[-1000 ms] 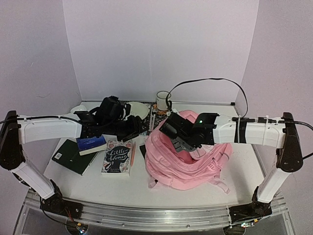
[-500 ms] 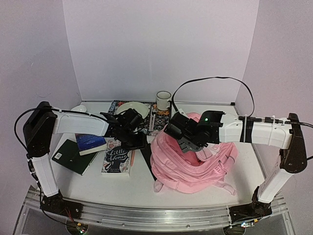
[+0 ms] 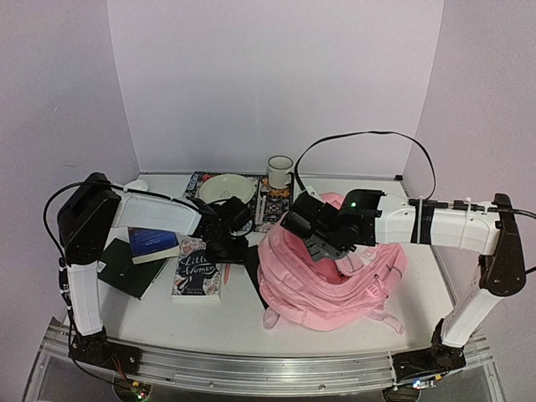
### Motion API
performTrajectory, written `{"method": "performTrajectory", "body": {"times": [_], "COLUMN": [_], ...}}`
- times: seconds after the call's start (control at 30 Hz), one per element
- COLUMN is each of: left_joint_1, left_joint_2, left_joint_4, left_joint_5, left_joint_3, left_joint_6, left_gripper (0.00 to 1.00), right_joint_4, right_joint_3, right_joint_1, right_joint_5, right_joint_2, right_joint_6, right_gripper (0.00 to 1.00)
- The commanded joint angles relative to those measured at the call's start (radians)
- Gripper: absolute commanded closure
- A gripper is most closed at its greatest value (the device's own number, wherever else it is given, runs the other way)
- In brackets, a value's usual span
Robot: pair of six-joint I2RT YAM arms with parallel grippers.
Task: Pack the student bag
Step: Pick up the pen at the center of the board.
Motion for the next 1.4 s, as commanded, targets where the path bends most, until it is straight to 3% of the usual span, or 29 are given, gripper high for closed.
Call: {"method": "performTrajectory", "body": {"times": [0.0,0.47,0.73,0.9,1.37], "left_joint_1": [0.014,0.046,0.047,0.047,0.047], "left_joint_2": [0.055,0.069,0.127,0.133,-0.171], "left_joint_4": [-0.08,-0.101,-0.105,-0.107,-0.075], "left_joint_5": [-0.069,-0.008,0.021,0.06,0.251], "left_joint_3": [0.05,0.012,0.003,0.01,0.065], "left_joint_6": [0.023,-0.004,0.001,0.011,0.011], "left_gripper": [0.43,0.73,0.81,0.98,1.0], "right_joint_4": [-0.04,-0.04,-0.036,-0.025,0.036], "right_joint_3": [0.015,0.015,0.03,0.038,0.032], "right_joint_1": [-0.005,-0.005,-0.005,-0.005,-0.005], "right_joint_5": [0.071,0.073,0.075,0.065,0.007], "right_joint_2": [-0.022,-0.021,-0.018,-0.017,-0.026], "right_joint_6": [0.017,0.022,0.013,-0.001,-0.038], "right_gripper": [1.0,1.0,1.0,1.0,1.0]}}
